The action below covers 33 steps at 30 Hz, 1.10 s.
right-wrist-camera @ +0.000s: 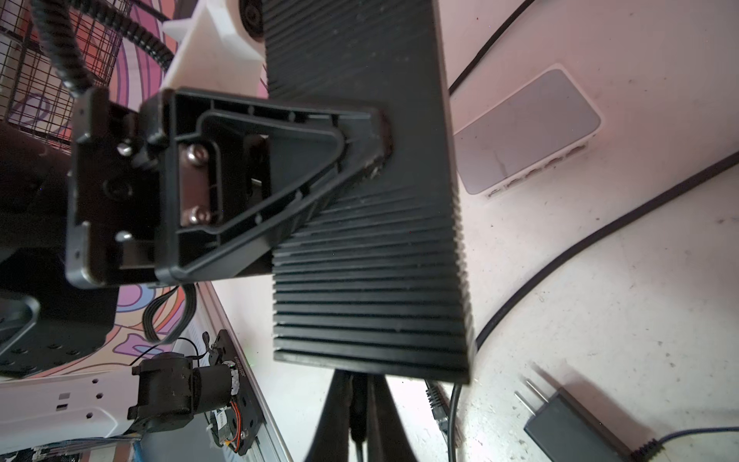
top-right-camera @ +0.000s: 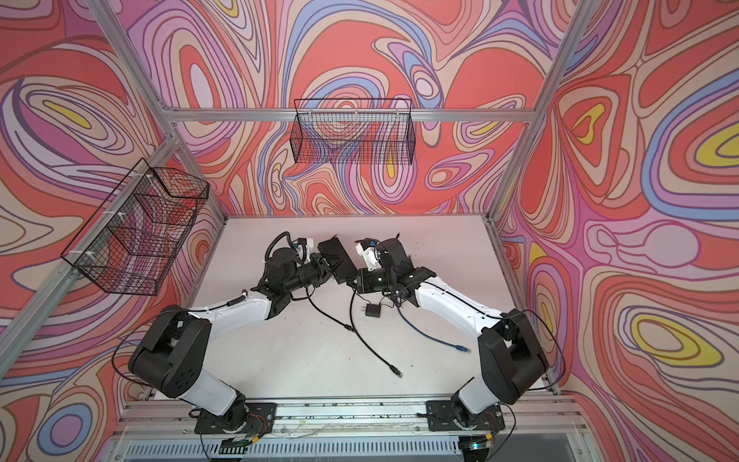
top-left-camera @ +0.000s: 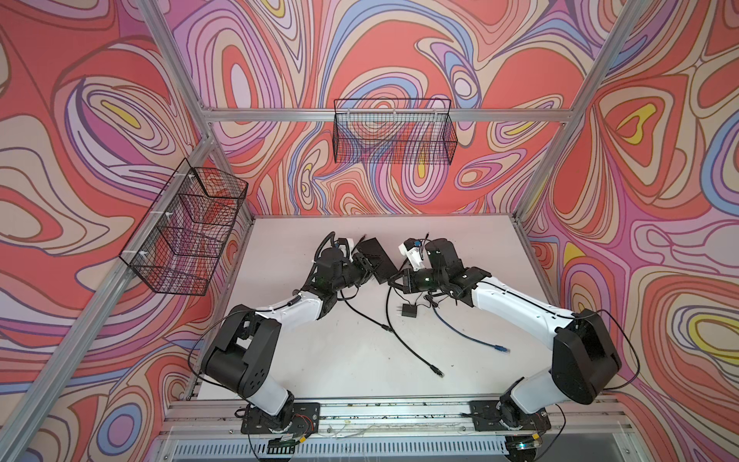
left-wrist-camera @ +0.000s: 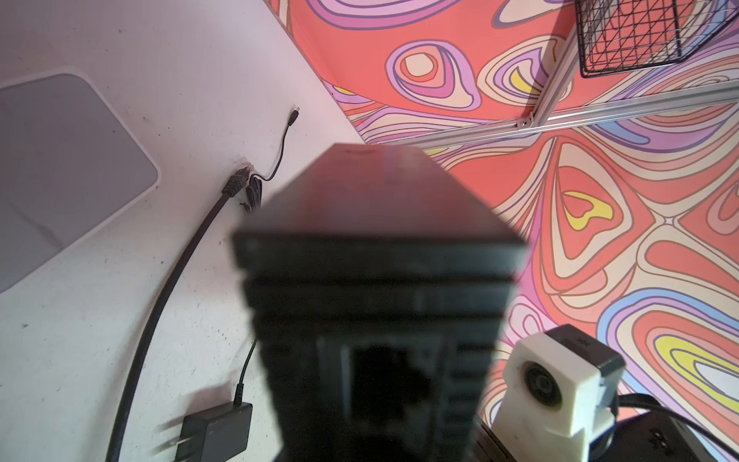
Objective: Insert the plug into the switch port
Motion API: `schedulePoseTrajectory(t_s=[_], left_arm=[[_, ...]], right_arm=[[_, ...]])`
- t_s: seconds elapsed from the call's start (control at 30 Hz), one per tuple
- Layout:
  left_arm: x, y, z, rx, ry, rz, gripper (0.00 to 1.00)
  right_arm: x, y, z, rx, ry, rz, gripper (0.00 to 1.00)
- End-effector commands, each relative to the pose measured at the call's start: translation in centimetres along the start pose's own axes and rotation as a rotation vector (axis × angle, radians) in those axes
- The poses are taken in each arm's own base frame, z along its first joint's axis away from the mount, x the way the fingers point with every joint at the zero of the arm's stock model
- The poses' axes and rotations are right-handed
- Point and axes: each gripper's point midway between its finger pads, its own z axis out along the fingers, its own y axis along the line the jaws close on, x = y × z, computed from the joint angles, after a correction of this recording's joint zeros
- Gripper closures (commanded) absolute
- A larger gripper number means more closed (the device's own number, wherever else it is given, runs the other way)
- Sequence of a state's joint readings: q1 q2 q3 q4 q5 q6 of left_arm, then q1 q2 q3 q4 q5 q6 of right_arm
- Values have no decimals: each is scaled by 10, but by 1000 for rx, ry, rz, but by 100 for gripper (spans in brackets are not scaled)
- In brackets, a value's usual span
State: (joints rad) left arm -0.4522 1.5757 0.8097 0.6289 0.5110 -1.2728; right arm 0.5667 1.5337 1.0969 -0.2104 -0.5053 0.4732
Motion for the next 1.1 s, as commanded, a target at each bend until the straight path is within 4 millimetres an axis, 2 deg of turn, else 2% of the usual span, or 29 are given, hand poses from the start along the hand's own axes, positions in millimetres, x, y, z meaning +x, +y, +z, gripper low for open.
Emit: schedulePoseTrajectory(t_s=[0.0, 0.3, 0.47, 0.77, 0.87, 0.93, 1.07], left_arm=[[93, -36, -9, 122, 366, 33, 98], [91, -34, -5, 130, 366, 34, 98], [84, -40, 3, 137, 350, 40, 99], [45, -36, 13, 136, 259, 35, 100], [36, -37, 13, 120, 237, 51, 99], [32, -37, 13, 105, 229, 67, 99], [29, -38, 13, 91, 222, 83, 99]], right_arm=[[-84, 22, -17, -21, -338, -106, 100], [-71, 13, -18, 14, -307, -84, 100], [-56, 1, -18, 56, -270, -57, 94], [-21, -25, -26, 170, -186, -8, 83], [-8, -33, -30, 200, -165, 6, 72], [-2, -37, -34, 221, -158, 13, 62], [2, -39, -44, 255, -160, 11, 53]])
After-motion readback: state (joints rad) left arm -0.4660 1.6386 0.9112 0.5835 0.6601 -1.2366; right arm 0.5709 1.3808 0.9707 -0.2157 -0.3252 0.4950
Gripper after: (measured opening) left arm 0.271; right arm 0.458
